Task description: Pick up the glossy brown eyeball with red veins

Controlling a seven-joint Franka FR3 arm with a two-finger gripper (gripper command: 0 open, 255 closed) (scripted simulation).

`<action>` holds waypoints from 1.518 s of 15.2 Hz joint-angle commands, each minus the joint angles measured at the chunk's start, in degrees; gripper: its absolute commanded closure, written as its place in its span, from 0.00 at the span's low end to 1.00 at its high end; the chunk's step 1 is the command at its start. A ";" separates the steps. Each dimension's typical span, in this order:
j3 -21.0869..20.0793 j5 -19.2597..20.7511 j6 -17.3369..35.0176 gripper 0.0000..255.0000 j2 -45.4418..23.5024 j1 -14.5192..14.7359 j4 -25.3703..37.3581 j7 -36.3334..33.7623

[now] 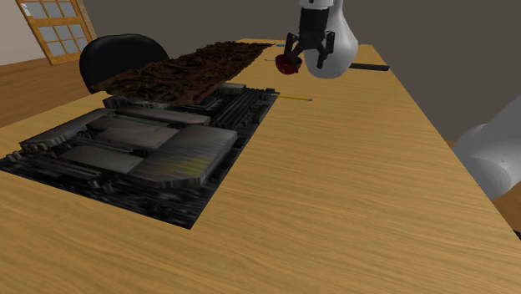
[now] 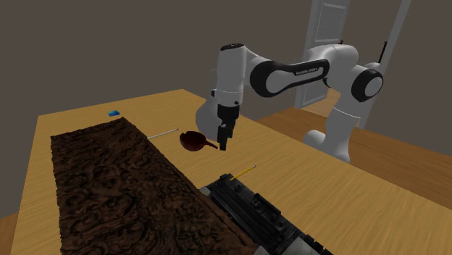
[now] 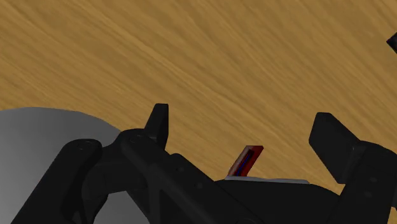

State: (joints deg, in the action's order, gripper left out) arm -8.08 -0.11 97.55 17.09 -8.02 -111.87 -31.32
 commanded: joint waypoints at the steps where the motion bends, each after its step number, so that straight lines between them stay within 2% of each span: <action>1: -0.17 0.34 1.05 0.00 -3.86 -0.85 3.66 -3.37; 5: -0.09 1.27 1.59 0.00 -11.38 -2.23 12.35 -9.45; 6: -0.04 1.30 1.59 0.00 -11.63 -2.23 12.65 -9.65; 13: -0.07 1.23 7.54 0.00 -10.95 -2.27 6.03 -9.73; 15: -0.08 1.22 7.54 0.00 -10.95 -2.28 6.03 -9.73; 16: -0.02 1.22 7.57 1.00 -10.96 -2.32 6.01 -9.64; 23: -0.01 1.24 7.54 1.00 -11.07 -2.33 6.16 -9.62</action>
State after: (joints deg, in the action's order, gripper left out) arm -8.11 1.12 105.09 6.05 -10.33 -105.69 -40.95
